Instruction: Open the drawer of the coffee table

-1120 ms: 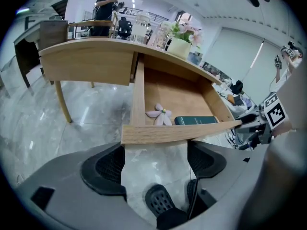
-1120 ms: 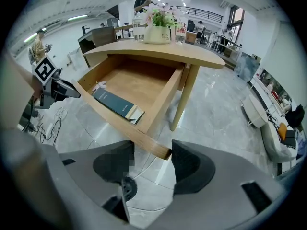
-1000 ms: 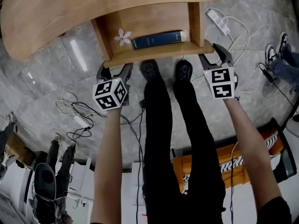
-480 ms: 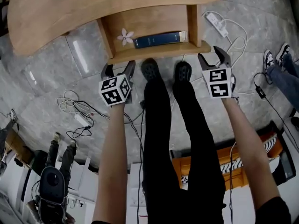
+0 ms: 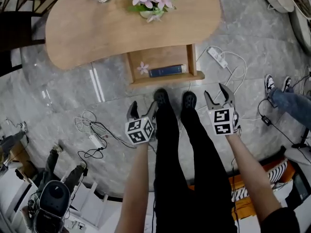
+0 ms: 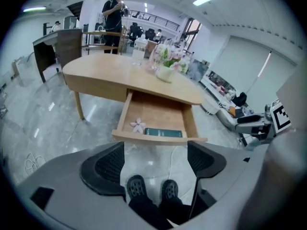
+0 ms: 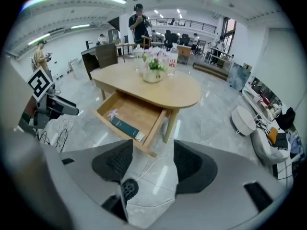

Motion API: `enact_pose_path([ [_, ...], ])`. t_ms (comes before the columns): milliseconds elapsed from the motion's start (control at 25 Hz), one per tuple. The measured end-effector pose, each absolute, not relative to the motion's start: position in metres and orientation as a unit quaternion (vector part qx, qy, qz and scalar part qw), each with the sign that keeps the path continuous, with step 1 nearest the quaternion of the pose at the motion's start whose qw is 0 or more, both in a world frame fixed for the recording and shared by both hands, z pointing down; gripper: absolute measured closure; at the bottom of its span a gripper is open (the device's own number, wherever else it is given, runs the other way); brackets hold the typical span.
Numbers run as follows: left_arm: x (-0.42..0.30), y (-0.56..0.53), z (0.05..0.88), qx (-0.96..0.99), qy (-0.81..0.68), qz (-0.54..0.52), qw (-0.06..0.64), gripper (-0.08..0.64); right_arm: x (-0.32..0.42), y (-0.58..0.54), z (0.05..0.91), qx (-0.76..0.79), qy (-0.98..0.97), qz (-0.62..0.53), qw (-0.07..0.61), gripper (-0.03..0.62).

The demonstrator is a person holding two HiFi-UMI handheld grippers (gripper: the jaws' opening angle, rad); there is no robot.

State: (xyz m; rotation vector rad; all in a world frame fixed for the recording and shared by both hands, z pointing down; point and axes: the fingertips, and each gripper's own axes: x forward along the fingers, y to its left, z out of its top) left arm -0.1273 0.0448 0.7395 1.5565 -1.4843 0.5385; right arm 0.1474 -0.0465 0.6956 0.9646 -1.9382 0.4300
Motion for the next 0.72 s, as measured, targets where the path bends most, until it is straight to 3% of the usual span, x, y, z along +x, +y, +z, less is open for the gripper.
enact_pose_path([
  [320,-0.074,0.042,0.572,0.679,-0.604,0.135,0.395,0.141,0.144,-0.047,0.545,0.422,-0.822,0.144,0.355,0.347],
  [720,-0.064,0.048,0.399,0.719,-0.622,0.071,0.303,0.141,0.134,-0.030,0.375,0.443,-0.856,0.102,0.245,0.347],
])
